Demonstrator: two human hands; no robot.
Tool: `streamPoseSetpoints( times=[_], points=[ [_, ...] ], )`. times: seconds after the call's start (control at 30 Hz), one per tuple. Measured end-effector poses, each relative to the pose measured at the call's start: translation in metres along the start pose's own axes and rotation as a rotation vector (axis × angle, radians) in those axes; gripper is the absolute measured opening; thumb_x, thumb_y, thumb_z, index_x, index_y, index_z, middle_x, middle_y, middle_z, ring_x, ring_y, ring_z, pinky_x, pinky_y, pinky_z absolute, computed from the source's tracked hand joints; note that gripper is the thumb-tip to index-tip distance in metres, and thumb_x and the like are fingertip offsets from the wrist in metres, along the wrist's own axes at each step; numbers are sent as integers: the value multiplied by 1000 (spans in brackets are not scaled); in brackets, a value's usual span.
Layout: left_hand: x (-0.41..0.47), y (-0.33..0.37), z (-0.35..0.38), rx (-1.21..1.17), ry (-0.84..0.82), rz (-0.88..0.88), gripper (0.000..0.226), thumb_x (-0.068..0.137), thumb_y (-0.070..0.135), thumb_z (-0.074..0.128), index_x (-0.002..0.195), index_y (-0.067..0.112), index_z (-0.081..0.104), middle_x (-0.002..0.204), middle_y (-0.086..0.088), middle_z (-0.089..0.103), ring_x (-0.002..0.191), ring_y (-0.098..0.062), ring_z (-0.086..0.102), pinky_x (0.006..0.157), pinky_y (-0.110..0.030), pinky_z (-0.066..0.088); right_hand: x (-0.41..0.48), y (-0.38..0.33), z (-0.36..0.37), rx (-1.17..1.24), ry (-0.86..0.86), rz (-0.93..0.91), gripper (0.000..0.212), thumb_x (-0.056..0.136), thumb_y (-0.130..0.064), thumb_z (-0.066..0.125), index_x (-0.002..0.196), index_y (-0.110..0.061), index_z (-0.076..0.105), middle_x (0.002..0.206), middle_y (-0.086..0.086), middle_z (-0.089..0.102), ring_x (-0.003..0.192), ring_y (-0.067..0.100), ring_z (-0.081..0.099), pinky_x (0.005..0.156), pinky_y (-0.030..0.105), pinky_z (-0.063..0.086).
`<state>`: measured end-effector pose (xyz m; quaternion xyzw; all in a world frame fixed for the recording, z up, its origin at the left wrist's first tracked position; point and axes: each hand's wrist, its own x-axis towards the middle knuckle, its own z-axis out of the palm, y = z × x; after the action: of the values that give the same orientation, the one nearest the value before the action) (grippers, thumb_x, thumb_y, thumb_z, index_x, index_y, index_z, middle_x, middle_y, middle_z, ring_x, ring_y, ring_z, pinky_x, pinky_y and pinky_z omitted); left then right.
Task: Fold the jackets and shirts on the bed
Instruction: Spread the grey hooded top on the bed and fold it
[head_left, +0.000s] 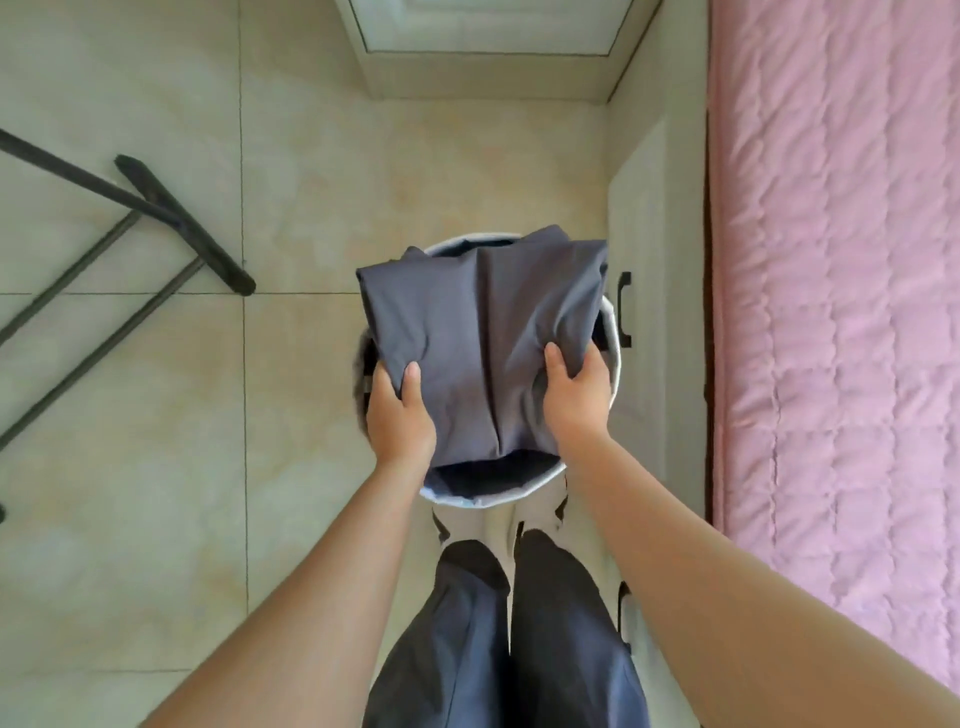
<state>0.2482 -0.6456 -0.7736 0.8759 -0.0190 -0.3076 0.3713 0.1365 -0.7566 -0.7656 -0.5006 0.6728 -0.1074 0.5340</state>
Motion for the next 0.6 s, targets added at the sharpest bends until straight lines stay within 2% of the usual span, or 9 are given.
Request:
streamPoseSetpoints(
  times=[0.13, 0.27, 0.4, 0.47, 0.5, 0.53, 0.6],
  points=[
    [36, -29, 27, -20, -8, -87, 29, 102, 31, 42, 121, 12, 54, 117, 0, 60, 110, -24, 55, 87, -29, 38, 35, 24, 33, 24, -41, 90, 29, 100, -26, 48, 128, -21, 53, 108, -8, 60, 106, 16, 56, 88, 28, 40],
    [69, -70, 57, 60, -13, -177, 38, 102, 31, 42, 132, 11, 50, 130, -8, 58, 119, -29, 52, 98, -33, 38, 79, 60, 49, -54, -47, 184, 41, 100, -32, 46, 140, -22, 44, 135, 1, 54, 127, 25, 48, 108, 37, 37],
    [85, -90, 77, 151, -34, -267, 37, 103, 30, 40, 131, 7, 48, 130, -14, 56, 120, -35, 50, 101, -37, 36, 107, 85, 54, -129, -37, 272, 41, 102, -31, 42, 141, -17, 43, 139, 4, 51, 129, 27, 47, 100, 27, 34],
    [91, -92, 89, 270, 23, -323, 32, 102, 27, 40, 126, 7, 47, 130, -16, 55, 118, -39, 49, 101, -41, 31, 126, 96, 62, -189, -49, 292, 44, 102, -27, 42, 144, -14, 37, 143, 5, 45, 132, 24, 43, 95, 20, 32],
    [93, -94, 95, 311, 70, -339, 29, 100, 20, 43, 126, 8, 45, 132, -15, 52, 118, -39, 48, 101, -41, 30, 136, 101, 67, -225, -35, 313, 47, 102, -25, 42, 146, -15, 32, 146, 5, 41, 133, 24, 41, 95, 21, 32],
    [94, -95, 101, 327, 118, -329, 33, 95, 11, 47, 128, 11, 42, 135, -13, 47, 119, -39, 47, 101, -42, 30, 144, 104, 71, -310, -3, 320, 52, 100, -24, 45, 148, -16, 27, 149, 7, 36, 134, 25, 38, 100, 26, 31],
    [88, -96, 106, 381, 218, -182, 64, 82, -4, 54, 139, 16, 34, 141, -12, 38, 121, -37, 46, 101, -43, 33, 145, 104, 76, -648, 61, 203, 67, 93, -16, 55, 149, -11, 19, 151, 13, 27, 138, 28, 30, 111, 35, 26]
  ],
)
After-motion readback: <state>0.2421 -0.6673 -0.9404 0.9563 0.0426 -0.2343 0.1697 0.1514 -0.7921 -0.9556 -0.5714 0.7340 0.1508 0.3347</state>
